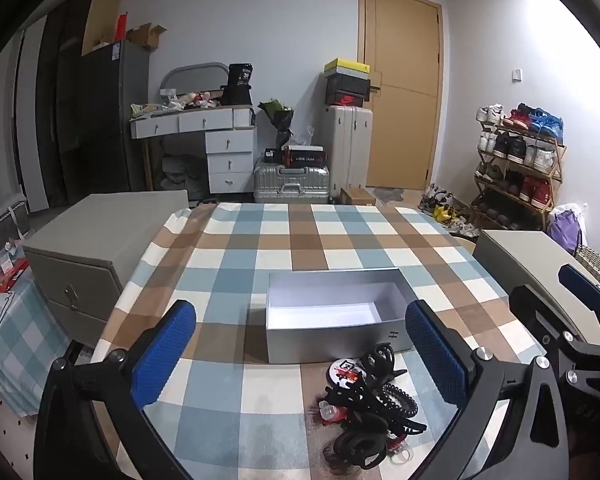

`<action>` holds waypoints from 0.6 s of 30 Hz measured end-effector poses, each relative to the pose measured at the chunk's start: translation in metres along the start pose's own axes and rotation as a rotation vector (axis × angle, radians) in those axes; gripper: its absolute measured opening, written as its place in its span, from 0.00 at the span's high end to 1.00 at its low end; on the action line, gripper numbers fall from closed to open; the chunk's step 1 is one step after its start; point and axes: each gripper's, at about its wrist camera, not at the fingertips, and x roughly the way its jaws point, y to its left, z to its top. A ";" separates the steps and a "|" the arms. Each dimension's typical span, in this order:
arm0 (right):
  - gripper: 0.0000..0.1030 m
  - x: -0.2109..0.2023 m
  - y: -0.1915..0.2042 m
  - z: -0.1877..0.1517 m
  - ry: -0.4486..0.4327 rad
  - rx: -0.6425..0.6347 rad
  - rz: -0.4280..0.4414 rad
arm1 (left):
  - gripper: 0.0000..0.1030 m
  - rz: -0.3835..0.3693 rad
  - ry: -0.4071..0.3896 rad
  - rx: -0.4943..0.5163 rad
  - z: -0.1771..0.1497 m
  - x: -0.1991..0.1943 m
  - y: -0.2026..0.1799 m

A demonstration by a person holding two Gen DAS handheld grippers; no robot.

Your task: Organize jewelry

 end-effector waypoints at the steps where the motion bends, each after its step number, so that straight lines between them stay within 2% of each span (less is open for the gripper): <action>1: 0.00 0.000 0.000 0.000 0.001 -0.001 0.001 | 0.01 -0.002 0.003 0.003 0.000 0.001 0.000; 18: 0.00 -0.003 0.000 -0.004 -0.004 0.001 -0.007 | 0.01 -0.014 0.025 0.031 -0.006 -0.001 -0.008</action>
